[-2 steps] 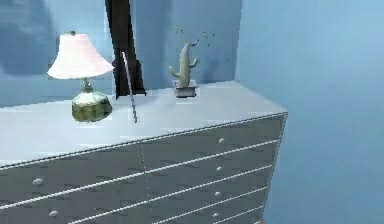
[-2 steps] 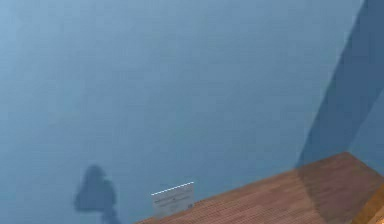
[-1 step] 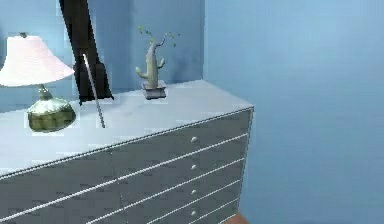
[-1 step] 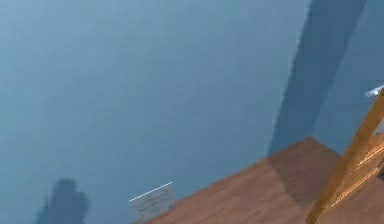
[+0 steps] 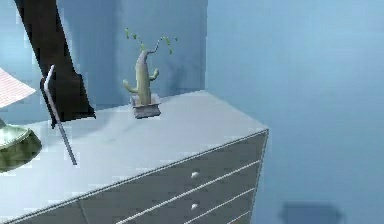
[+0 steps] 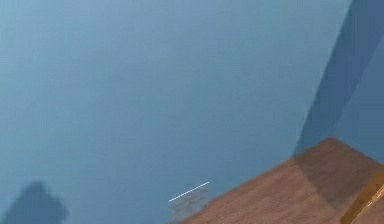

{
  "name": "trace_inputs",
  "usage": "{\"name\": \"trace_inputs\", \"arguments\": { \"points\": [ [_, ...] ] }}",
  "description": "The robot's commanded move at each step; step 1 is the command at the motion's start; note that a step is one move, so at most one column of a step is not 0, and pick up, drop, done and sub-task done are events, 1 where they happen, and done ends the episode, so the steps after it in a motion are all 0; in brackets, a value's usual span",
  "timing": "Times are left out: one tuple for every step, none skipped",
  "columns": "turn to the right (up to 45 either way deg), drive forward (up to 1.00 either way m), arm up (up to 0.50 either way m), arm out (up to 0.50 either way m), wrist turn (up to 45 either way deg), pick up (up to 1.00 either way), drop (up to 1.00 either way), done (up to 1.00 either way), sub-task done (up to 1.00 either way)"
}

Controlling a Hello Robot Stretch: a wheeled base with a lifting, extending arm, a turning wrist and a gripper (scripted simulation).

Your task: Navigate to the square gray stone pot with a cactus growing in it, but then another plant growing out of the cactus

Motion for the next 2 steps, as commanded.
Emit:
{"name": "trace_inputs", "arguments": {
  "points": [
    [-9.0,0.0,0.0,0.0,0.0,0.0,0.0,0.0,0.0],
    [0.0,0.0,0.0,0.0,0.0,0.0,0.0,1.0,0.0]
  ]
}}
